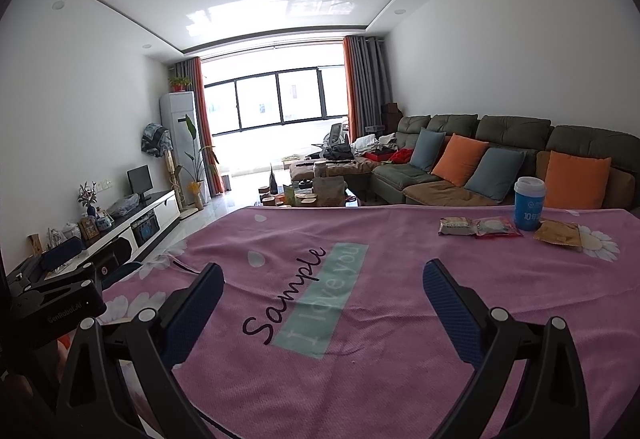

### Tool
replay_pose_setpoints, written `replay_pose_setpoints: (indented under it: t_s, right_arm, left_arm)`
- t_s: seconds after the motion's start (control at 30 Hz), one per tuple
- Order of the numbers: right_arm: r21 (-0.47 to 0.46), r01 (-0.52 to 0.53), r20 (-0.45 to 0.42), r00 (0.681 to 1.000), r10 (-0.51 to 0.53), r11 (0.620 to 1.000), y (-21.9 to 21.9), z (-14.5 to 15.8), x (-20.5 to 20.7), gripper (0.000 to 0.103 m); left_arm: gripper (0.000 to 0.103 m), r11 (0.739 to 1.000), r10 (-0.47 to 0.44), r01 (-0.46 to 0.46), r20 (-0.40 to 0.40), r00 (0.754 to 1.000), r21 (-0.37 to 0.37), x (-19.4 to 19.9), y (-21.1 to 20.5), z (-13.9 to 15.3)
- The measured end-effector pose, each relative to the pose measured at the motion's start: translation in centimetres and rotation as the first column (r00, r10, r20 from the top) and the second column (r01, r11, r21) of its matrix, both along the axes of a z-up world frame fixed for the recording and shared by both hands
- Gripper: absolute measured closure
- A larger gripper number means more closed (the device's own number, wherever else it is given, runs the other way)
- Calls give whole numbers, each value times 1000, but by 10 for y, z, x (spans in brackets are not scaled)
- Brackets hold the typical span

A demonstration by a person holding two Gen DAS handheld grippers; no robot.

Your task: Collect trash

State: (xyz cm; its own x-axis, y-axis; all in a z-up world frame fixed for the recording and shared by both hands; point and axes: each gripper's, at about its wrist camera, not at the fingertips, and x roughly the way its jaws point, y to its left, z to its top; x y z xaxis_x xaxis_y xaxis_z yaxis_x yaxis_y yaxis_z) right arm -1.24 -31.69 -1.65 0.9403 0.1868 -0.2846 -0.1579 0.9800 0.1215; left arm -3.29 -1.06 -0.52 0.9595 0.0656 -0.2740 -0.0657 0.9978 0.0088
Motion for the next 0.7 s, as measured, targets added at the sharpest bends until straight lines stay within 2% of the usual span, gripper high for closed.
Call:
replay_pose_setpoints:
  t_s: [0.7]
  right_arm:
    - [1,-2,-4,1000,2,1000,3,-1,1,7]
  left_arm:
    - [5,1000,18,-18,-5,1000,-1,0,2,-2]
